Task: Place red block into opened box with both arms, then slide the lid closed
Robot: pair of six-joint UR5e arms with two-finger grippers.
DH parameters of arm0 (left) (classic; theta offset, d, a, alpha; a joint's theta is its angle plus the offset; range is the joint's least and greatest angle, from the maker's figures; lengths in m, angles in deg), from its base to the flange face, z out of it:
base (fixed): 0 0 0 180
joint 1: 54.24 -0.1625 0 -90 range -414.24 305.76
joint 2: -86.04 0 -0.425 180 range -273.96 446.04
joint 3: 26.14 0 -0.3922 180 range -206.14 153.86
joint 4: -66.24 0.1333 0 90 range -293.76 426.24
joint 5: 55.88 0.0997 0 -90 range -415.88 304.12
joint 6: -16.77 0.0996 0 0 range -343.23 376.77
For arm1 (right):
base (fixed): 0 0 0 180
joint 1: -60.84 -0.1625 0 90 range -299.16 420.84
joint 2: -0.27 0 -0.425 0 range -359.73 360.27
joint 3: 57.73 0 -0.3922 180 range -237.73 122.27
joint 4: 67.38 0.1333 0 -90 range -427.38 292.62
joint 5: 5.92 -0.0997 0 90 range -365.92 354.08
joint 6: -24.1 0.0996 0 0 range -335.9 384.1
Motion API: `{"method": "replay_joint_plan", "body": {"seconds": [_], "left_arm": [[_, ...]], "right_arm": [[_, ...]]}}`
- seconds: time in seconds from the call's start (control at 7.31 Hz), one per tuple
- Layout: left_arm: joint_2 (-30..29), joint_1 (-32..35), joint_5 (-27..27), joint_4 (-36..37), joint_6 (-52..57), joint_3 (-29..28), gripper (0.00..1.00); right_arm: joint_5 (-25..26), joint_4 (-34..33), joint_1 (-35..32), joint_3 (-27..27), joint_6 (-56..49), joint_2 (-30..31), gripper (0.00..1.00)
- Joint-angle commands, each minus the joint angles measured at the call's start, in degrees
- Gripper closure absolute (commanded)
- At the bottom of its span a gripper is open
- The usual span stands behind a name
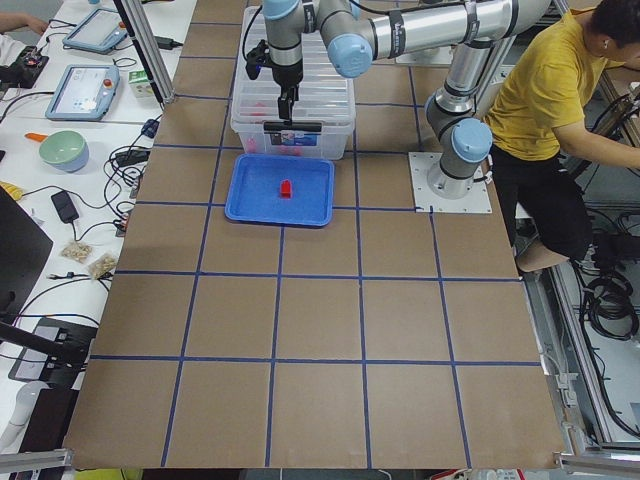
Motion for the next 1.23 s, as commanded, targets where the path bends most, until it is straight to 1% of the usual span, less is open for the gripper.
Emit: {"method": "replay_joint_plan", "body": {"seconds": [0.0,0.14,0.27,0.41,0.82,0.96,1.09], "left_arm": [[-5.1,-7.0,-8.1,2.9,9.5,2.5,0.0],[-7.1,-7.3,-10.6,6.9,9.5,3.7,0.0],[-9.7,-7.7,-11.0,11.8,9.5,5.2,0.0],[-11.2,-7.8,-10.8,12.9,9.5,6.7,0.0],[-15.1,-7.8,-10.6,20.8,9.5,10.1,0.0],[-15.7,-7.8,-10.3,21.3,9.4,10.9,0.0],[-16.3,-7.8,-8.5,21.4,6.1,11.6,0.0]], "right_arm": [[-0.1,0.1,2.1,0.1,-0.8,0.0,0.0],[-0.1,0.0,2.5,0.1,-1.3,0.0,0.0],[-0.1,-0.1,2.6,0.1,-2.7,-0.1,0.0],[-0.1,-0.1,3.8,0.1,-4.4,-0.1,0.0],[-0.1,0.1,8.0,0.3,-8.3,-0.1,0.0],[-0.1,0.1,8.9,0.3,-8.6,-0.1,0.0],[-0.1,0.1,9.9,0.3,-8.7,-0.1,0.0]]}}
